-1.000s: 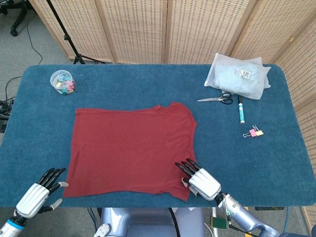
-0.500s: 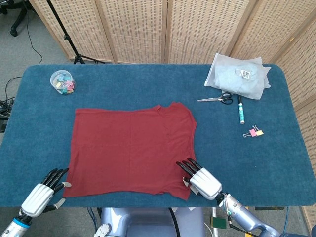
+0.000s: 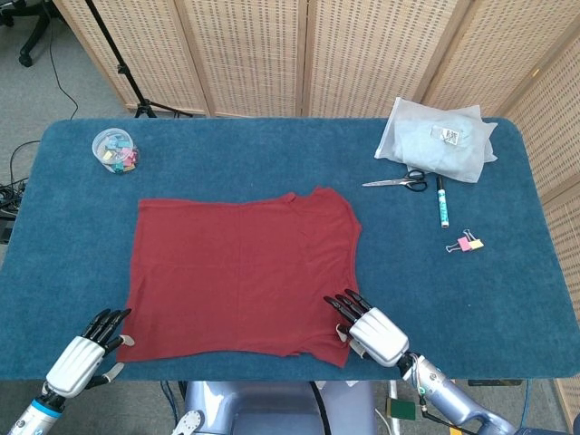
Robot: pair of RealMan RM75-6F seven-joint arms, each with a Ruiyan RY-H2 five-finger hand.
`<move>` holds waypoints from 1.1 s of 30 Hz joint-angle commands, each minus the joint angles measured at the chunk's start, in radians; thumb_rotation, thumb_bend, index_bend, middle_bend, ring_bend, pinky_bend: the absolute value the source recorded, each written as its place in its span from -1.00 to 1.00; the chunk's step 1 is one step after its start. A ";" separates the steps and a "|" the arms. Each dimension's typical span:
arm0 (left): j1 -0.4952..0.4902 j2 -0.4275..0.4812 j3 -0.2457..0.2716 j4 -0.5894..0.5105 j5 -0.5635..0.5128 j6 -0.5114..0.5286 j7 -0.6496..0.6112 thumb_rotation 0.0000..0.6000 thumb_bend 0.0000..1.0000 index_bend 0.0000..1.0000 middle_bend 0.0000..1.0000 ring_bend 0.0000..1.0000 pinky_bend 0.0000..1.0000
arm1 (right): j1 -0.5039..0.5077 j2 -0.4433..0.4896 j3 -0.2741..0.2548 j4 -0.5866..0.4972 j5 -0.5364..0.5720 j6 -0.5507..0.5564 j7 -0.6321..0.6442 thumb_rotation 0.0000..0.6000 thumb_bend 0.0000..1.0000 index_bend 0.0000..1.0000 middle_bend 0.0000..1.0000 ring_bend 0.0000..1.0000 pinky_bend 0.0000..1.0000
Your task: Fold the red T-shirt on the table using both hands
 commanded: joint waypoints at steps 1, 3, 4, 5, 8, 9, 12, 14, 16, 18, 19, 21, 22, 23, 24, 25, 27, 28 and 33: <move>0.001 -0.003 0.001 0.005 -0.001 0.005 -0.002 1.00 -0.34 -0.15 -1.00 -1.00 -1.00 | -0.001 -0.001 -0.001 0.002 0.000 0.000 0.000 1.00 0.50 0.16 -1.00 -1.00 -1.00; 0.003 -0.004 0.002 0.008 -0.002 0.009 -0.004 1.00 -0.31 -0.14 -1.00 -1.00 -1.00 | -0.001 -0.002 -0.001 0.002 0.001 0.000 0.000 1.00 0.50 0.16 -1.00 -1.00 -1.00; 0.003 -0.004 0.002 0.008 -0.002 0.010 -0.005 1.00 -0.29 -0.14 -1.00 -1.00 -1.00 | -0.001 -0.002 -0.002 0.003 0.001 0.000 0.001 1.00 0.50 0.16 -1.00 -1.00 -1.00; 0.003 -0.005 0.003 0.009 -0.002 0.013 -0.007 1.00 -0.26 -0.14 -1.00 -1.00 -1.00 | -0.001 -0.002 -0.002 0.003 0.001 0.000 0.001 1.00 0.50 0.16 -1.00 -1.00 -1.00; 0.003 -0.005 0.004 0.012 -0.003 0.017 -0.009 1.00 -0.23 -0.13 -1.00 -1.00 -1.00 | -0.001 -0.003 -0.002 0.004 0.001 0.000 0.002 1.00 0.50 0.16 -1.00 -1.00 -1.00; 0.003 -0.006 0.004 0.012 -0.004 0.017 -0.009 1.00 -0.22 -0.13 -1.00 -1.00 -1.00 | 0.000 -0.003 -0.002 0.005 0.001 0.000 0.002 1.00 0.50 0.16 -1.00 -1.00 -1.00; 0.003 -0.007 0.003 0.015 -0.006 0.017 -0.006 1.00 -0.22 -0.13 -1.00 -1.00 -1.00 | -0.001 -0.003 -0.003 0.005 0.002 0.001 0.004 1.00 0.50 0.16 -1.00 -1.00 -1.00; 0.003 -0.008 0.004 0.017 -0.007 0.015 -0.005 1.00 -0.22 -0.13 -1.00 -1.00 -1.00 | -0.001 -0.003 -0.003 0.005 0.002 0.001 0.004 1.00 0.50 0.16 -1.00 -1.00 -1.00; 0.002 -0.009 0.005 0.018 -0.009 0.011 -0.004 1.00 -0.21 -0.13 -1.00 -1.00 -1.00 | -0.001 -0.003 -0.003 0.006 0.004 0.001 0.007 1.00 0.50 0.16 -1.00 -1.00 -1.00; 0.002 -0.009 0.004 0.017 -0.010 0.013 -0.005 1.00 -0.20 -0.12 -1.00 -1.00 -1.00 | -0.001 -0.002 -0.003 0.008 0.004 0.002 0.010 1.00 0.50 0.16 -1.00 -1.00 -1.00; 0.001 -0.010 0.004 0.016 -0.011 0.014 -0.007 1.00 -0.18 -0.11 -1.00 -1.00 -1.00 | -0.002 -0.002 -0.003 0.008 0.004 0.003 0.010 1.00 0.50 0.16 -1.00 -1.00 -1.00; 0.001 -0.009 0.005 0.015 -0.011 0.017 -0.008 1.00 -0.15 -0.09 -1.00 -1.00 -1.00 | -0.002 -0.001 -0.004 0.008 0.003 0.005 0.012 1.00 0.50 0.16 -1.00 -1.00 -1.00; 0.001 -0.009 0.006 0.014 -0.011 0.017 -0.009 1.00 -0.13 -0.08 -1.00 -1.00 -1.00 | -0.002 -0.001 -0.004 0.007 0.003 0.006 0.012 1.00 0.50 0.16 -1.00 -1.00 -1.00; 0.001 -0.009 0.006 0.013 -0.011 0.019 -0.011 1.00 -0.10 -0.07 -1.00 -1.00 -1.00 | -0.002 -0.001 -0.004 0.007 0.002 0.006 0.013 1.00 0.50 0.16 -1.00 -1.00 -1.00; 0.000 -0.009 0.006 0.012 -0.011 0.020 -0.012 1.00 -0.09 -0.06 -1.00 -1.00 -1.00 | -0.001 -0.001 -0.004 0.008 0.003 0.006 0.013 1.00 0.50 0.16 -1.00 -1.00 -1.00; 0.000 -0.009 0.006 0.011 -0.012 0.021 -0.012 1.00 -0.06 -0.05 -1.00 -1.00 -1.00 | -0.001 -0.001 -0.004 0.008 0.003 0.006 0.013 1.00 0.50 0.16 -1.00 -1.00 -1.00; -0.001 -0.008 0.006 0.009 -0.012 0.021 -0.014 1.00 -0.04 -0.03 -1.00 -1.00 -1.00 | -0.001 -0.001 -0.003 0.007 0.003 0.005 0.013 1.00 0.50 0.16 -1.00 -1.00 -1.00; -0.001 -0.008 0.006 0.008 -0.013 0.021 -0.015 1.00 -0.03 -0.01 -1.00 -1.00 -1.00 | -0.001 -0.001 -0.003 0.007 0.003 0.005 0.013 1.00 0.50 0.16 -1.00 -1.00 -1.00; -0.003 -0.007 0.007 -0.001 -0.014 0.020 -0.020 1.00 -0.02 0.17 -1.00 -1.00 -1.00 | 0.000 -0.001 -0.005 0.008 0.002 0.005 0.014 1.00 0.50 0.18 -1.00 -1.00 -1.00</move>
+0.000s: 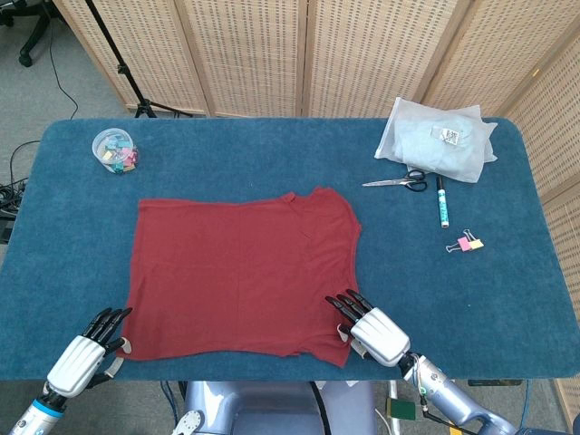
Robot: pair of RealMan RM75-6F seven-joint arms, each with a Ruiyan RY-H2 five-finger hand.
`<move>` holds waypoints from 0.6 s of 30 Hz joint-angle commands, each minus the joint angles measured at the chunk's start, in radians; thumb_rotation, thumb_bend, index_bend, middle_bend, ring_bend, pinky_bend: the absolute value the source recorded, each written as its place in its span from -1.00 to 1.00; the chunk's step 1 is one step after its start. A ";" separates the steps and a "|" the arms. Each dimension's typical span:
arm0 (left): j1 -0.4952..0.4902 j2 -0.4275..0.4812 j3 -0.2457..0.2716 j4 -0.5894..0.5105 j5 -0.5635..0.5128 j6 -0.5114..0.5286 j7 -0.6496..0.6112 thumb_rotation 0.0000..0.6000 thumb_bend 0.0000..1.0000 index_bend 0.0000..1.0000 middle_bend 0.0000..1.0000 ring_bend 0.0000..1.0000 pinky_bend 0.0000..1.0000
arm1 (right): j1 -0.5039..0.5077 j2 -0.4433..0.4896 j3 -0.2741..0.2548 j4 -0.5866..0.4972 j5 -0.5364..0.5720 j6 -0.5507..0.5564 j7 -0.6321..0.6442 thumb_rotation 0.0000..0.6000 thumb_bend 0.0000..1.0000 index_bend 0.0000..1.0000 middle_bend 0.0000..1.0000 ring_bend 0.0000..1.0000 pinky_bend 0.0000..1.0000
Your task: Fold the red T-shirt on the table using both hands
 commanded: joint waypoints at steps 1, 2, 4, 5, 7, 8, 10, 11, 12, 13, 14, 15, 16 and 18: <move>-0.001 0.001 0.000 -0.005 0.000 0.002 -0.002 1.00 -0.02 0.21 -1.00 -1.00 -1.00 | 0.000 0.001 -0.001 0.000 -0.001 0.000 0.001 1.00 0.50 0.18 -1.00 -1.00 -1.00; -0.001 0.002 0.000 -0.007 -0.001 0.002 -0.003 1.00 -0.02 0.25 -1.00 -1.00 -1.00 | 0.001 0.001 -0.002 0.001 -0.002 0.000 0.003 1.00 0.50 0.18 -1.00 -1.00 -1.00; -0.002 0.003 -0.001 -0.011 -0.002 0.004 -0.003 1.00 -0.01 0.31 -1.00 -1.00 -1.00 | 0.001 0.002 -0.003 0.001 -0.005 0.003 0.007 1.00 0.50 0.19 -1.00 -1.00 -1.00; -0.002 0.003 -0.001 -0.013 -0.003 0.004 -0.003 1.00 0.01 0.34 -1.00 -1.00 -1.00 | 0.001 0.003 -0.005 0.001 -0.007 0.004 0.010 1.00 0.50 0.19 -0.99 -1.00 -1.00; -0.003 0.004 -0.002 -0.016 -0.003 0.006 -0.003 1.00 0.02 0.39 -1.00 -1.00 -1.00 | 0.002 0.004 -0.006 0.001 -0.009 0.006 0.016 1.00 0.50 0.20 -0.99 -1.00 -1.00; -0.003 0.005 -0.002 -0.017 -0.003 0.006 -0.002 1.00 0.03 0.41 -1.00 -1.00 -1.00 | 0.002 0.005 -0.007 0.002 -0.010 0.007 0.019 1.00 0.50 0.20 -0.99 -1.00 -1.00; -0.003 0.006 -0.002 -0.020 -0.004 0.007 -0.001 1.00 0.04 0.44 -1.00 -1.00 -1.00 | 0.003 0.006 -0.009 0.002 -0.013 0.010 0.026 1.00 0.50 0.21 -0.98 -1.00 -1.00; -0.004 0.007 -0.002 -0.023 -0.004 0.008 -0.002 1.00 0.05 0.46 -1.00 -1.00 -1.00 | 0.003 0.007 -0.009 0.003 -0.015 0.011 0.030 1.00 0.50 0.22 -0.98 -1.00 -1.00; -0.004 0.008 -0.003 -0.026 -0.004 0.010 -0.001 1.00 0.05 0.47 -1.00 -1.00 -1.00 | 0.004 0.009 -0.011 0.004 -0.017 0.013 0.037 1.00 0.50 0.22 -0.98 -1.00 -1.00; -0.004 0.010 -0.004 -0.030 -0.004 0.017 -0.001 1.00 0.06 0.48 -1.00 -1.00 -1.00 | 0.004 0.010 -0.014 0.006 -0.021 0.016 0.044 1.00 0.50 0.23 -0.97 -1.00 -1.00; -0.004 0.012 -0.004 -0.033 -0.003 0.020 0.000 1.00 0.07 0.50 -1.00 -1.00 -1.00 | 0.004 0.011 -0.016 0.009 -0.025 0.019 0.052 1.00 0.50 0.23 -0.97 -1.00 -1.00; -0.004 0.013 -0.003 -0.035 -0.002 0.024 0.002 1.00 0.07 0.50 -1.00 -1.00 -1.00 | 0.004 0.012 -0.019 0.011 -0.027 0.021 0.057 1.00 0.50 0.24 -0.97 -1.00 -1.00; -0.004 0.014 -0.003 -0.036 -0.002 0.025 0.003 1.00 0.07 0.51 -1.00 -1.00 -1.00 | 0.005 0.013 -0.020 0.013 -0.029 0.023 0.061 1.00 0.50 0.24 -0.97 -1.00 -1.00; -0.003 0.017 -0.001 -0.039 0.001 0.032 0.005 1.00 0.08 0.51 -1.00 -1.00 -1.00 | 0.005 0.015 -0.024 0.016 -0.035 0.027 0.074 1.00 0.50 0.26 -0.96 -1.00 -1.00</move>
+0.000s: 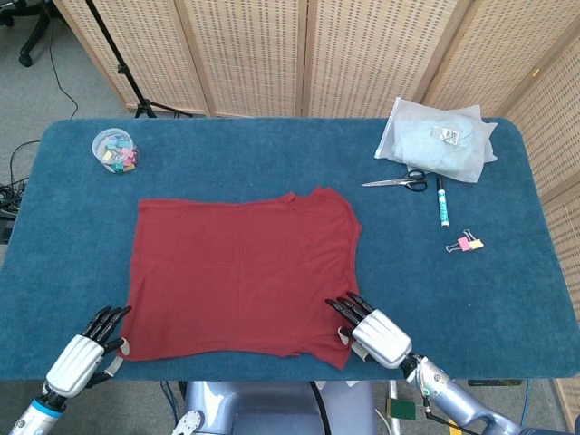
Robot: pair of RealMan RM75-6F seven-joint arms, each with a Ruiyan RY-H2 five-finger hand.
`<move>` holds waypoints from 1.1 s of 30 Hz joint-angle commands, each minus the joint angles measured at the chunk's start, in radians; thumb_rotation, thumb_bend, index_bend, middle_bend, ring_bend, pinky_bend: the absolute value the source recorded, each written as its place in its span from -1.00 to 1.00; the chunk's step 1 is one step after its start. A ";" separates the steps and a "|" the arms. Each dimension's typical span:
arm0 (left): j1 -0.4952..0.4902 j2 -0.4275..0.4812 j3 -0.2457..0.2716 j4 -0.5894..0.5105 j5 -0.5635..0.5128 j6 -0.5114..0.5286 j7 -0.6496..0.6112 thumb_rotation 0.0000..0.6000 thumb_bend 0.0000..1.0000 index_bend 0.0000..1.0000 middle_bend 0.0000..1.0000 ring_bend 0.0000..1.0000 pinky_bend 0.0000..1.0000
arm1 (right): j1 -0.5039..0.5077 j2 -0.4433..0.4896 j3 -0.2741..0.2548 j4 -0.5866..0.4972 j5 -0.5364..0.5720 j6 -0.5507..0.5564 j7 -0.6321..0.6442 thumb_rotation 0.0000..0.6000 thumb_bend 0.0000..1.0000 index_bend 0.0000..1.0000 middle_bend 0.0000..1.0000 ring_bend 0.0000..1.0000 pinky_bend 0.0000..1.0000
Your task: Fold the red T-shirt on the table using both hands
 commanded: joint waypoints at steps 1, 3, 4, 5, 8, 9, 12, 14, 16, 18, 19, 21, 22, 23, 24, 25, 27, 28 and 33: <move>0.000 0.005 0.004 -0.004 0.006 0.011 0.000 1.00 0.08 0.51 -1.00 -1.00 -1.00 | 0.002 0.004 -0.008 0.004 -0.010 0.006 0.018 1.00 0.50 0.27 -0.96 -1.00 -1.00; 0.001 0.010 0.012 -0.003 0.017 0.027 0.000 1.00 0.09 0.51 -1.00 -1.00 -1.00 | 0.006 0.011 -0.019 0.004 -0.023 0.010 0.041 1.00 0.50 0.28 -0.95 -1.00 -1.00; 0.002 0.012 0.014 -0.001 0.022 0.037 0.002 1.00 0.10 0.51 -1.00 -1.00 -1.00 | 0.009 0.016 -0.027 0.004 -0.034 0.011 0.054 1.00 0.50 0.28 -0.95 -1.00 -1.00; 0.004 0.014 0.017 0.002 0.027 0.051 0.004 1.00 0.10 0.51 -1.00 -1.00 -1.00 | 0.014 0.023 -0.037 0.003 -0.048 0.014 0.068 1.00 0.50 0.28 -0.94 -1.00 -1.00; 0.009 0.016 0.023 0.011 0.039 0.079 0.007 1.00 0.11 0.51 -1.00 -1.00 -1.00 | 0.020 0.036 -0.057 0.000 -0.076 0.024 0.091 1.00 0.50 0.30 -0.93 -1.00 -1.00; 0.011 0.016 0.027 0.016 0.043 0.090 0.007 1.00 0.11 0.51 -1.00 -1.00 -1.00 | 0.021 0.041 -0.066 -0.003 -0.089 0.030 0.099 1.00 0.50 0.30 -0.93 -1.00 -1.00; 0.018 0.021 0.037 0.026 0.055 0.111 0.005 1.00 0.13 0.51 -1.00 -1.00 -1.00 | 0.024 0.058 -0.090 -0.011 -0.124 0.050 0.118 1.00 0.50 0.30 -0.92 -1.00 -1.00; 0.025 0.028 0.049 0.035 0.067 0.123 0.007 1.00 0.13 0.51 -1.00 -1.00 -1.00 | 0.024 0.071 -0.108 -0.018 -0.150 0.069 0.126 1.00 0.50 0.30 -0.92 -1.00 -1.00; 0.030 0.034 0.059 0.041 0.076 0.132 0.005 1.00 0.13 0.51 -1.00 -1.00 -1.00 | 0.023 0.080 -0.119 -0.024 -0.169 0.084 0.131 1.00 0.50 0.30 -0.92 -1.00 -1.00; 0.035 0.042 0.073 0.044 0.089 0.145 -0.001 1.00 0.13 0.51 -1.00 -1.00 -1.00 | 0.021 0.091 -0.133 -0.032 -0.191 0.102 0.137 1.00 0.50 0.30 -0.91 -1.00 -1.00; 0.039 0.047 0.081 0.045 0.096 0.151 -0.003 1.00 0.13 0.51 -1.00 -1.00 -1.00 | 0.020 0.095 -0.141 -0.035 -0.203 0.111 0.140 1.00 0.50 0.31 -0.91 -1.00 -1.00; 0.047 0.055 0.094 0.048 0.109 0.167 -0.002 1.00 0.13 0.51 -1.00 -1.00 -1.00 | 0.017 0.104 -0.156 -0.042 -0.226 0.130 0.145 1.00 0.50 0.31 -0.91 -1.00 -1.00; 0.052 0.058 0.101 0.050 0.115 0.173 -0.001 1.00 0.13 0.51 -1.00 -1.00 -1.00 | 0.015 0.107 -0.162 -0.045 -0.234 0.138 0.146 1.00 0.50 0.31 -0.91 -1.00 -1.00; 0.057 0.059 0.105 0.052 0.119 0.177 0.000 1.00 0.13 0.51 -1.00 -1.00 -1.00 | 0.013 0.109 -0.166 -0.047 -0.241 0.144 0.148 1.00 0.50 0.31 -0.90 -1.00 -1.00; 0.064 0.060 0.112 0.056 0.125 0.185 0.001 1.00 0.13 0.51 -1.00 -1.00 -1.00 | 0.010 0.111 -0.174 -0.052 -0.253 0.152 0.150 1.00 0.50 0.31 -0.90 -1.00 -1.00; 0.068 0.060 0.116 0.059 0.128 0.190 0.001 1.00 0.13 0.51 -1.00 -1.00 -1.00 | 0.009 0.113 -0.179 -0.054 -0.260 0.157 0.152 1.00 0.50 0.31 -0.90 -1.00 -1.00; 0.079 0.060 0.123 0.069 0.135 0.203 -0.001 1.00 0.13 0.51 -1.00 -1.00 -1.00 | 0.006 0.117 -0.192 -0.056 -0.280 0.168 0.149 1.00 0.50 0.31 -0.89 -1.00 -1.00; 0.083 0.061 0.126 0.074 0.137 0.207 -0.002 1.00 0.13 0.51 -1.00 -1.00 -1.00 | 0.003 0.118 -0.198 -0.054 -0.289 0.172 0.146 1.00 0.50 0.31 -0.89 -1.00 -1.00; 0.098 0.064 0.137 0.103 0.148 0.230 0.005 1.00 0.13 0.51 -1.00 -1.00 -1.00 | -0.013 0.121 -0.226 -0.041 -0.319 0.194 0.148 1.00 0.50 0.32 -0.88 -1.00 -1.00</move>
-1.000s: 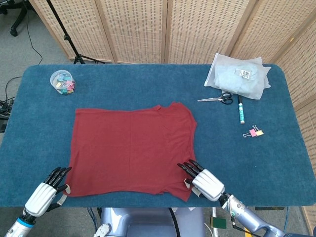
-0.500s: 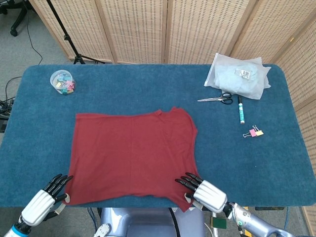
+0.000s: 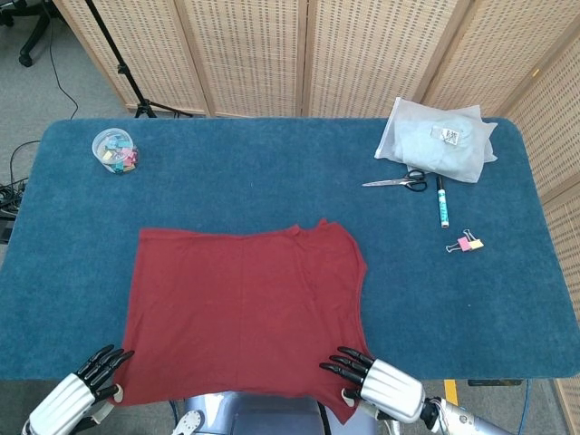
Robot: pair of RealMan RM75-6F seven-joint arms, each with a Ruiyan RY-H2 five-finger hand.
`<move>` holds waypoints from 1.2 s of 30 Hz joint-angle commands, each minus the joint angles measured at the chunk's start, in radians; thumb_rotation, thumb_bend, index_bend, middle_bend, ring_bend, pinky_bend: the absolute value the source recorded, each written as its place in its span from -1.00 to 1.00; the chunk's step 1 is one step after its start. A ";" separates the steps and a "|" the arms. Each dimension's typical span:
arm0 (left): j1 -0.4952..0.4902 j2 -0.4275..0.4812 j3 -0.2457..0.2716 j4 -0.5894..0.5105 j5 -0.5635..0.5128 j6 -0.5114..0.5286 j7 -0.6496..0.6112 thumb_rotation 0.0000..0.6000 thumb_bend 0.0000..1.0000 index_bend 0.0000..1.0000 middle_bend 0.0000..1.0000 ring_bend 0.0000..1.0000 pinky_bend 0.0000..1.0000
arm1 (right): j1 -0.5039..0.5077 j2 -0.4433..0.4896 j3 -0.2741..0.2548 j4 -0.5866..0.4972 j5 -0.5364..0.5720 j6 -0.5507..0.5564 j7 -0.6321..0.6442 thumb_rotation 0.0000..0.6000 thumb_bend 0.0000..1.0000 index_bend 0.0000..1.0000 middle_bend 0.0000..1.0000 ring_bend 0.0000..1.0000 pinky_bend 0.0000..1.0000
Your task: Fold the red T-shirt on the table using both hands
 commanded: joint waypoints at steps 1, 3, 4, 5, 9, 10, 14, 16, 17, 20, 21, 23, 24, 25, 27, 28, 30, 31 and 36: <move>0.009 0.002 0.005 0.017 0.007 0.018 0.007 1.00 0.13 0.51 -1.00 -1.00 -1.00 | -0.012 0.003 -0.021 0.013 -0.021 0.017 0.006 1.00 0.50 0.32 -0.88 -1.00 -1.00; 0.013 0.003 0.006 0.024 0.009 0.028 0.008 1.00 0.13 0.51 -1.00 -1.00 -1.00 | -0.018 0.005 -0.030 0.022 -0.033 0.027 0.006 1.00 0.50 0.32 -0.88 -1.00 -1.00; 0.014 0.003 0.007 0.027 0.009 0.031 0.008 1.00 0.13 0.52 -1.00 -1.00 -1.00 | -0.021 0.005 -0.034 0.026 -0.038 0.032 0.004 1.00 0.50 0.32 -0.88 -1.00 -1.00; 0.016 0.002 0.007 0.030 0.010 0.033 0.007 1.00 0.13 0.52 -1.00 -1.00 -1.00 | -0.025 0.006 -0.038 0.030 -0.042 0.036 0.004 1.00 0.50 0.32 -0.88 -1.00 -1.00; 0.021 -0.005 0.008 0.041 0.009 0.031 0.004 1.00 0.13 0.52 -1.00 -1.00 -1.00 | -0.039 0.010 -0.050 0.044 -0.056 0.058 0.008 1.00 0.50 0.32 -0.87 -1.00 -1.00; 0.022 -0.007 0.007 0.043 0.008 0.030 0.003 1.00 0.13 0.52 -1.00 -1.00 -1.00 | -0.041 0.009 -0.051 0.047 -0.056 0.062 0.010 1.00 0.50 0.32 -0.87 -1.00 -1.00; 0.023 -0.014 0.003 0.049 0.004 0.028 -0.003 1.00 0.13 0.53 -1.00 -1.00 -1.00 | -0.047 0.006 -0.049 0.060 -0.050 0.067 0.025 1.00 0.50 0.32 -0.87 -1.00 -1.00; 0.021 -0.016 -0.001 0.048 0.001 0.029 -0.004 1.00 0.13 0.55 -1.00 -1.00 -1.00 | -0.047 0.006 -0.046 0.062 -0.047 0.069 0.034 1.00 0.50 0.32 -0.87 -1.00 -1.00; 0.019 -0.016 -0.003 0.047 -0.001 0.030 -0.004 1.00 0.12 0.56 -1.00 -1.00 -1.00 | -0.047 0.006 -0.044 0.063 -0.045 0.071 0.039 1.00 0.50 0.32 -0.87 -1.00 -1.00; 0.011 -0.017 -0.014 0.037 -0.008 0.035 -0.004 1.00 0.12 0.57 -1.00 -1.00 -1.00 | -0.044 0.009 -0.032 0.059 -0.037 0.078 0.049 1.00 0.50 0.32 -0.87 -1.00 -1.00; 0.007 -0.015 -0.021 0.028 -0.013 0.037 -0.005 1.00 0.12 0.57 -1.00 -1.00 -1.00 | -0.041 0.012 -0.026 0.054 -0.032 0.080 0.055 1.00 0.50 0.32 -0.87 -1.00 -1.00; -0.002 -0.010 -0.035 0.007 -0.024 0.044 -0.004 1.00 0.11 0.57 -1.00 -1.00 -1.00 | -0.035 0.019 -0.015 0.043 -0.021 0.082 0.066 1.00 0.50 0.32 -0.87 -1.00 -1.00; -0.011 -0.003 -0.055 -0.017 -0.040 0.050 0.002 1.00 0.10 0.57 -1.00 -1.00 -1.00 | -0.028 0.026 -0.002 0.028 -0.007 0.084 0.080 1.00 0.50 0.32 -0.87 -1.00 -1.00; -0.018 0.005 -0.068 -0.044 -0.051 0.050 0.010 1.00 0.10 0.57 -1.00 -1.00 -1.00 | -0.022 0.034 0.007 0.014 0.006 0.081 0.094 1.00 0.50 0.32 -0.87 -1.00 -1.00; -0.028 0.027 -0.089 -0.103 -0.074 0.031 0.036 1.00 0.10 0.57 -1.00 -1.00 -1.00 | -0.009 0.048 0.023 -0.015 0.031 0.074 0.122 1.00 0.50 0.32 -0.87 -1.00 -1.00; -0.033 0.040 -0.097 -0.133 -0.083 0.018 0.051 1.00 0.10 0.57 -1.00 -1.00 -1.00 | -0.003 0.054 0.033 -0.029 0.046 0.071 0.136 1.00 0.50 0.32 -0.87 -1.00 -1.00; -0.063 0.103 -0.117 -0.285 -0.108 -0.045 0.116 1.00 0.10 0.57 -1.00 -1.00 -1.00 | 0.022 0.075 0.067 -0.074 0.095 0.046 0.174 1.00 0.50 0.33 -0.87 -1.00 -1.00; -0.088 0.136 -0.139 -0.367 -0.125 -0.073 0.154 1.00 0.10 0.57 -1.00 -1.00 -1.00 | 0.037 0.084 0.100 -0.092 0.136 0.032 0.193 1.00 0.50 0.33 -0.87 -1.00 -1.00; -0.197 0.294 -0.235 -0.777 -0.219 -0.256 0.415 1.00 0.10 0.58 -1.00 -1.00 -1.00 | 0.116 0.115 0.212 -0.146 0.311 -0.109 0.263 1.00 0.50 0.33 -0.87 -1.00 -1.00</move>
